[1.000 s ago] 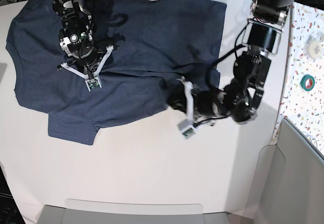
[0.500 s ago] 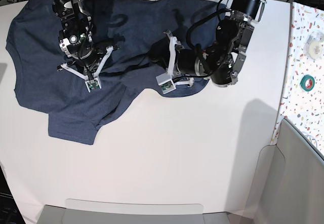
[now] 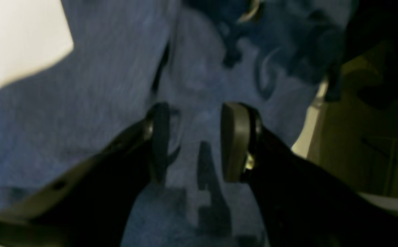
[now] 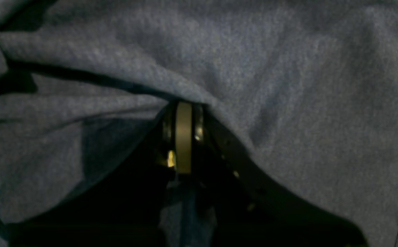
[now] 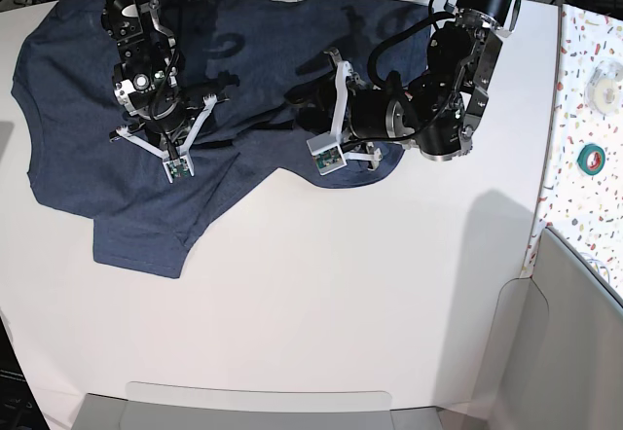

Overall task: Layout the t-shirt on the table in an organized manner, then fold the t-shirt properly
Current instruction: 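Move the left gripper onto the shirt middle and grasp the fabric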

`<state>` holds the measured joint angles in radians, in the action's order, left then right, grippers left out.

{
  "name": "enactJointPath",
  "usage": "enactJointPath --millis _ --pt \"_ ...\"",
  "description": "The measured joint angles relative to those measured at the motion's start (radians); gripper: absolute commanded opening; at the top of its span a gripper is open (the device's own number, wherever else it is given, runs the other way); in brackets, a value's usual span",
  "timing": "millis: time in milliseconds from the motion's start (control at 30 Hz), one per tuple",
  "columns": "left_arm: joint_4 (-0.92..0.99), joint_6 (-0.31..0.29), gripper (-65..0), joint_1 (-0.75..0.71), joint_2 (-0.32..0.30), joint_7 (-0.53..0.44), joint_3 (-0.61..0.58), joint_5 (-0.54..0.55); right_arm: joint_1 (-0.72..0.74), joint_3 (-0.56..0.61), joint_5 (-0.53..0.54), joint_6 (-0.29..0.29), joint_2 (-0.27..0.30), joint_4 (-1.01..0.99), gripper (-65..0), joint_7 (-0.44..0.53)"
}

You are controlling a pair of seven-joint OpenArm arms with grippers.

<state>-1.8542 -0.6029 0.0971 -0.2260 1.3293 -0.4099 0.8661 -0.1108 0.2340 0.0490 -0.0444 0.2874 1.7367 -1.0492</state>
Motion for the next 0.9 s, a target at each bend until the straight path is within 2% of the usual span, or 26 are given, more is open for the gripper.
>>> enactJointPath --millis 200,267,367,500,567,733,900 --pt "-0.037 0.0 -39.8 0.039 0.042 0.008 0.149 -0.011 0.0 0.0 -0.002 0.0 0.001 -0.001 -65.0 -0.001" --pt "-0.026 0.0 -39.8 0.092 0.057 0.004 0.145 -0.016 0.0 0.0 -0.002 0.0 0.0 -0.001 -65.0 0.0" --pt "0.092 0.0 -39.8 0.192 0.084 -0.02 0.109 0.0 0.001 0.0 -0.003 0.0 -0.003 -0.002 -65.0 -0.001" --pt "0.291 0.0 -39.8 0.293 0.122 -0.015 0.014 -0.018 0.004 0.0 -0.017 0.004 -0.01 -0.005 -65.0 -0.003" --pt "0.389 0.002 -39.7 0.336 0.138 -0.064 -0.064 -0.021 0.006 0.0 -0.018 0.004 -0.01 -0.014 -65.0 0.005" --pt "0.569 0.0 -39.7 0.411 0.142 -0.169 -0.287 -0.014 0.009 0.0 -0.021 0.007 -0.011 -0.031 -65.0 0.032" --pt "0.644 0.001 -39.7 0.424 0.134 -0.206 -0.383 -0.016 0.009 0.0 -0.023 0.008 -0.011 -0.031 -65.0 0.035"
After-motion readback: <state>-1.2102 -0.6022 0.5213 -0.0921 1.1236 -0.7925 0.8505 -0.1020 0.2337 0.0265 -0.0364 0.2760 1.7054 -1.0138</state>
